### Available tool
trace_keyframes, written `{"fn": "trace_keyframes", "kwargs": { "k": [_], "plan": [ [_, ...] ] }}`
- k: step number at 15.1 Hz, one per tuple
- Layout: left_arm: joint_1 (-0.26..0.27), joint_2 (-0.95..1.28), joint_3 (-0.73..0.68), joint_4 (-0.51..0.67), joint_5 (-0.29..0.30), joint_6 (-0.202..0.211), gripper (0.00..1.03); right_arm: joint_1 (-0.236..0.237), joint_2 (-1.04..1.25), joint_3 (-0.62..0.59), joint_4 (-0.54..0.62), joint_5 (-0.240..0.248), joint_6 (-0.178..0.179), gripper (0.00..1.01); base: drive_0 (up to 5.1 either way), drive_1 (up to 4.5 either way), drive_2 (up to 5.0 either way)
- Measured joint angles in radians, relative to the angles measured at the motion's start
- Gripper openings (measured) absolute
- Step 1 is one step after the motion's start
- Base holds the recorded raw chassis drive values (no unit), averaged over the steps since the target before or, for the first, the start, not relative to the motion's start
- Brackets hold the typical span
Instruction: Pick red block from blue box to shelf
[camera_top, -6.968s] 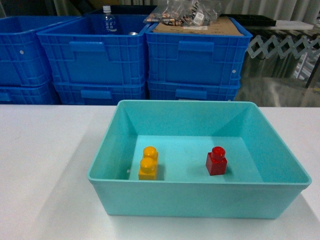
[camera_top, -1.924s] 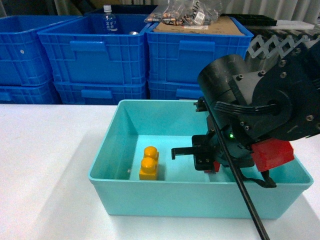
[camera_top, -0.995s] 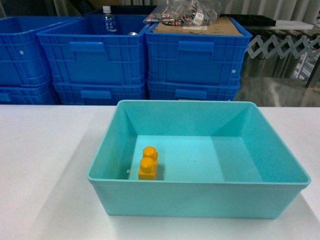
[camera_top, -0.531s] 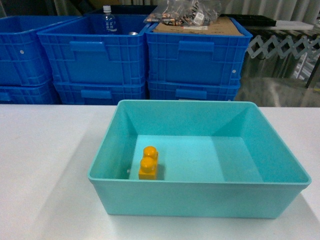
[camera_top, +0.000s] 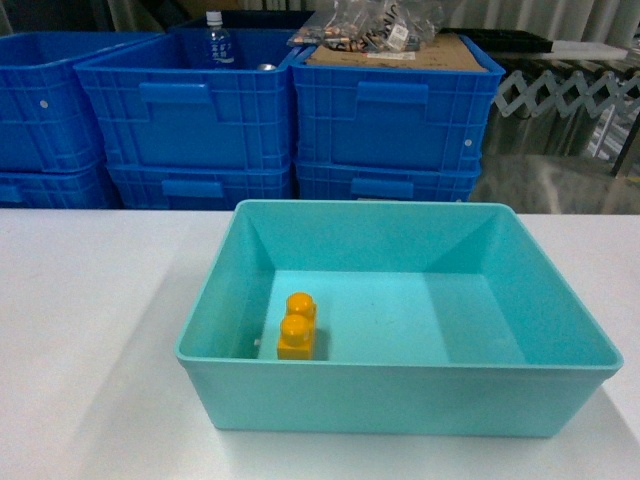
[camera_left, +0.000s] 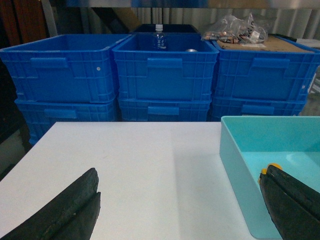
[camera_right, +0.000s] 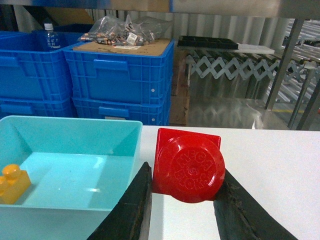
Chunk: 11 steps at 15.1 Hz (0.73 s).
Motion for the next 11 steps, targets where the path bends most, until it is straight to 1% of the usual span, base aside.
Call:
{"fn": "trace_keyframes", "kwargs": {
  "k": [5, 7, 8, 9, 11],
  "plan": [
    [0.0, 0.0, 0.0, 0.0, 0.0, 0.0, 0.98, 0.0, -0.084, 0.0, -0.084, 0.0, 0.0, 0.28, 0.0, 0.0, 0.0],
    [0.0, 0.0, 0.0, 0.0, -0.001, 0.0, 0.98, 0.0, -0.23, 0.001, -0.266, -0.002, 0.0, 0.28, 0.0, 0.0, 0.0],
    [0.0, 0.0, 0.0, 0.0, 0.0, 0.0, 0.98, 0.0, -0.253, 0.004, -0.24, -0.002, 0.0, 0.28, 0.0, 0.0, 0.0],
    [0.0, 0.0, 0.0, 0.0, 0.0, 0.0, 0.98, 0.0, -0.251, 0.001, -0.269, -0.002, 0.0, 0.28, 0.0, 0.0, 0.0],
    [0.0, 0.0, 0.0, -0.001, 0.0, 0.0, 0.98, 0.0, -0.252, 0.001, -0.261, -0.002, 0.0, 0.28, 0.0, 0.0, 0.0]
  ]
}}
